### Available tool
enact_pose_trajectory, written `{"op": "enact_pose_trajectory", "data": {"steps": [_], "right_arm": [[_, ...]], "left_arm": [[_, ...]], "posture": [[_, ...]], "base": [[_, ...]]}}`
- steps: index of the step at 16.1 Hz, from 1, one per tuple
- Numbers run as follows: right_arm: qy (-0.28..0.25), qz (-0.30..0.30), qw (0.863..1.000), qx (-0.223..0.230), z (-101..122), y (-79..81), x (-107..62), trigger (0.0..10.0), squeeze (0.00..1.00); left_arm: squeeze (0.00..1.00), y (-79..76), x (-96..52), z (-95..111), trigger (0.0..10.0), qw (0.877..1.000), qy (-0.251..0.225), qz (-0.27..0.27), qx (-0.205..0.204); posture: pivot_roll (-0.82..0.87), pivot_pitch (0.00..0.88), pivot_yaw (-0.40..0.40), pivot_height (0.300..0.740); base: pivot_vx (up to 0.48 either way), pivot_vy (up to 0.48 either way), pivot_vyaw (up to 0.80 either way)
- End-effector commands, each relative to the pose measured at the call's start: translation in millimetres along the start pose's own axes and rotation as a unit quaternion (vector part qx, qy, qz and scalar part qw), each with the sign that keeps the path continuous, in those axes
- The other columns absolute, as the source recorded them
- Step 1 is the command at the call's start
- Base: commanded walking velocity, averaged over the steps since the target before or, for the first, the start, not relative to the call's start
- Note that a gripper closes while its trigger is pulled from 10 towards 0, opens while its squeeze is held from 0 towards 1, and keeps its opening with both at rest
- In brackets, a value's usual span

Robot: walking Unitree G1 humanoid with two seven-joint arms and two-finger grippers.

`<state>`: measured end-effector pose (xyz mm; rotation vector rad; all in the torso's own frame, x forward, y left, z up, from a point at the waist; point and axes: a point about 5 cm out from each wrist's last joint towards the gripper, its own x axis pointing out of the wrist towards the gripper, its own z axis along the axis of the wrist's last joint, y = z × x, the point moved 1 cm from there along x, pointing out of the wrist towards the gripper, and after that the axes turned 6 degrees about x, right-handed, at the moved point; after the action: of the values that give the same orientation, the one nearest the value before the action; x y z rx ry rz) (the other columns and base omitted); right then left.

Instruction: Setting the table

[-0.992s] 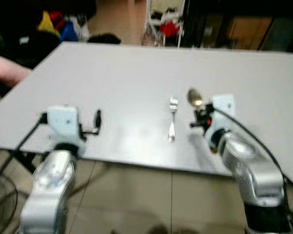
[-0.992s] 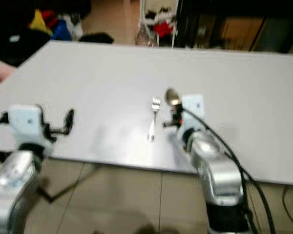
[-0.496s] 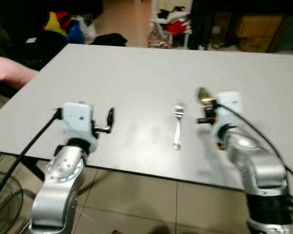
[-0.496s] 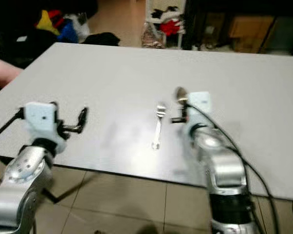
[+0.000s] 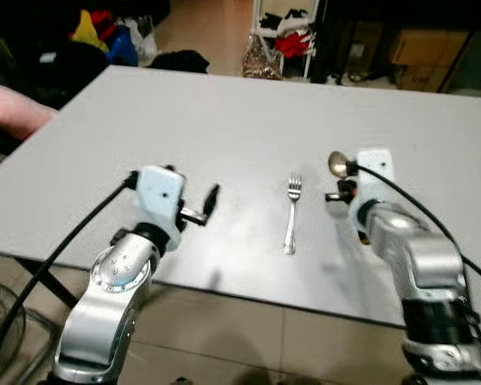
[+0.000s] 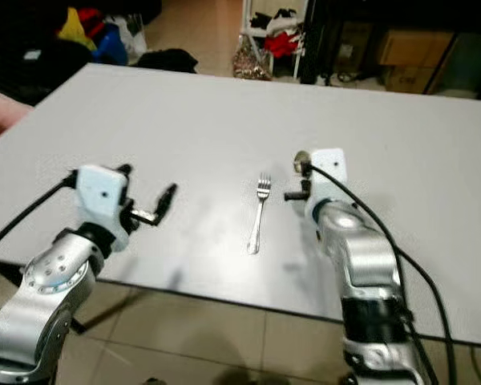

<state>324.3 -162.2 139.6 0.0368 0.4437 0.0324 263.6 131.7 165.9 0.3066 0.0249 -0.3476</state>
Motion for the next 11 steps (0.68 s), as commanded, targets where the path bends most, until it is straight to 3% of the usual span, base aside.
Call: {"op": "enact_pose_trajectory", "data": {"steps": [1,3,7,11], "right_arm": [[0.003,-0.007,1.0,0.001,2,-1.1,1.4,10.0,0.0],[0.032,-0.012,0.999,0.021,8,-1.6,11.7,10.0,0.0],[0.048,-0.018,0.999,0.007,6,1.7,19.5,10.0,0.0],[0.043,-0.029,0.999,0.017,3,0.7,23.6,10.0,0.0]], "left_arm": [[0.0,-1.0,-0.1,-1,10.0,1.0,0.002,-0.012,0.006],[0.0,-4.2,-3.1,-2,10.0,0.998,0.009,-0.065,0.007],[0.0,-14.9,-9.8,2,10.0,0.988,-0.002,-0.151,0.015],[0.0,-17.2,-9.8,6,10.0,0.985,-0.01,-0.168,0.024]], "posture": [[-0.15,0.041,0.0,0.74],[-0.16,0.073,-0.001,0.74],[-0.15,0.083,-0.008,0.74],[-0.14,0.091,-0.031,0.74]], "base": [[0.0,0.0,0.0],[0.0,0.0,0.0],[0.0,0.0,0.0],[0.0,0.0,0.0]]}}
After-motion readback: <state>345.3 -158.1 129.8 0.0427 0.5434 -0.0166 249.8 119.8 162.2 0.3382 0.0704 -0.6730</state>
